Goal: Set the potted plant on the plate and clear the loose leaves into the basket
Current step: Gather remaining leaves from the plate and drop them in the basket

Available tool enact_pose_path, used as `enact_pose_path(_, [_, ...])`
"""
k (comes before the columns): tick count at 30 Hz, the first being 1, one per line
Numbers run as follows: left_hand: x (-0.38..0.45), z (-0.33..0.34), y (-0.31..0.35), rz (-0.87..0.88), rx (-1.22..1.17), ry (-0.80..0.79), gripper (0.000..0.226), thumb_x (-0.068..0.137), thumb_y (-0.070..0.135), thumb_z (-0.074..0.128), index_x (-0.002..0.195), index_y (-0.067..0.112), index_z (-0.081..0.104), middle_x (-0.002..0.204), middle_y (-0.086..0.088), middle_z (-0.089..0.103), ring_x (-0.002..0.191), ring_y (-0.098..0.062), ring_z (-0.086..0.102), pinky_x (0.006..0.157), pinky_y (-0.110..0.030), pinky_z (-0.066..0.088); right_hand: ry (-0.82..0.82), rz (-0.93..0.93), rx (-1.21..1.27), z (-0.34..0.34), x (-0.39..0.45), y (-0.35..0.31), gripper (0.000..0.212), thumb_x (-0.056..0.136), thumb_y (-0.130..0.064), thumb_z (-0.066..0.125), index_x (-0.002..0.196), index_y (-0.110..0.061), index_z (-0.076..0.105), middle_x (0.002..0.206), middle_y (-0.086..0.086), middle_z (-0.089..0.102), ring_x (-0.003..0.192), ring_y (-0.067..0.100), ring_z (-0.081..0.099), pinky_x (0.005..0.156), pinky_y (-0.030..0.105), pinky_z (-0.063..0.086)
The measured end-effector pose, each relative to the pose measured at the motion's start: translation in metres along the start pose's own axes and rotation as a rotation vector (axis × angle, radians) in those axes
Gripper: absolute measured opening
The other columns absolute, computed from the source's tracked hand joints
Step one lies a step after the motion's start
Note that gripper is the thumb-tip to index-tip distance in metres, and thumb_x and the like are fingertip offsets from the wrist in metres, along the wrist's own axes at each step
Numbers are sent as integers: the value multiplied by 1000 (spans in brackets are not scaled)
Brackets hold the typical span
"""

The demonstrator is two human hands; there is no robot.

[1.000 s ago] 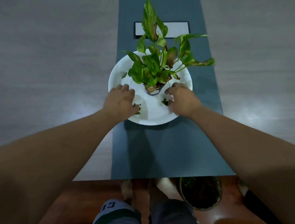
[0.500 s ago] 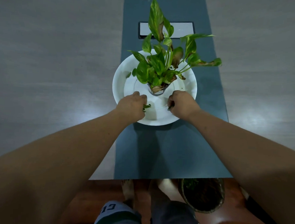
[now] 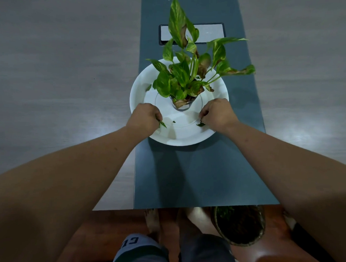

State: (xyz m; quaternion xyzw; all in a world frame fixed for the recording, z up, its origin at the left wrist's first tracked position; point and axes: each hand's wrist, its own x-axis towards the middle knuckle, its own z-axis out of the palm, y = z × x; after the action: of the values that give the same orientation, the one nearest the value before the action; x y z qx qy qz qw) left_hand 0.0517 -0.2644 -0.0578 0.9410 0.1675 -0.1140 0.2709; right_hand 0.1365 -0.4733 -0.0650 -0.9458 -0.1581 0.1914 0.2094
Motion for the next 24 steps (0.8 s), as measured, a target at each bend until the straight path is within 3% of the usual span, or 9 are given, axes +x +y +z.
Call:
enact_pose_path(3, [-1,4,-1,-27,-21,16,28,79,-4,56,93,5,78,105,-7,72,102,-23,64,87,-26,50,-119,-47,-175,3,-2,-4,24,79,-6,57,92,-8,77,103,8,71,102,26,61,87,35,56])
enact_pose_path(6, [-1,11,-1,-72,-44,-1,13,77,11,68,85,7,77,99,-6,72,95,-21,66,77,-23,49,-191,-97,-296,5,-6,-12,27,74,-13,61,96,-6,73,104,11,66,98,27,61,85,36,56])
enact_pose_path(8, [-2,14,0,-85,-35,-2,20,70,26,77,75,7,74,88,-5,70,85,-18,65,68,-22,47,-177,-111,-303,8,-8,-13,26,75,-9,61,98,-7,72,105,10,66,98,27,62,83,33,55])
enact_pose_path(11, [-6,18,3,-50,16,22,34,67,37,81,73,5,71,85,-6,61,81,-16,58,68,-24,43,-136,-100,-280,11,-8,-12,24,79,-3,57,95,-11,73,103,8,69,97,28,63,78,31,54])
enact_pose_path(17, [-8,21,2,-55,-24,61,13,79,7,70,90,1,75,104,-14,65,95,-26,63,74,-21,41,-82,-21,-145,11,-6,-13,26,80,-1,53,86,-11,76,91,7,73,98,26,63,76,34,56])
enact_pose_path(19, [-8,19,2,-93,-74,51,15,78,0,68,90,1,76,104,-13,68,97,-27,65,74,-21,43,-58,58,-14,6,-6,-14,24,78,-1,58,85,-11,78,85,3,72,97,20,63,73,29,56])
enact_pose_path(22, [-7,12,0,-120,-125,52,16,72,0,71,87,2,78,99,-10,74,96,-24,68,75,-21,47,-18,182,217,-4,-11,-15,20,72,-2,67,84,-13,79,82,-2,72,69,3,60,57,7,48])
enact_pose_path(24, [-6,6,-1,-137,-158,50,16,71,3,73,86,2,79,98,-9,75,96,-21,68,75,-20,46,10,260,369,-8,-18,-15,21,69,0,69,81,-13,80,78,-1,72,61,4,59,57,10,51])
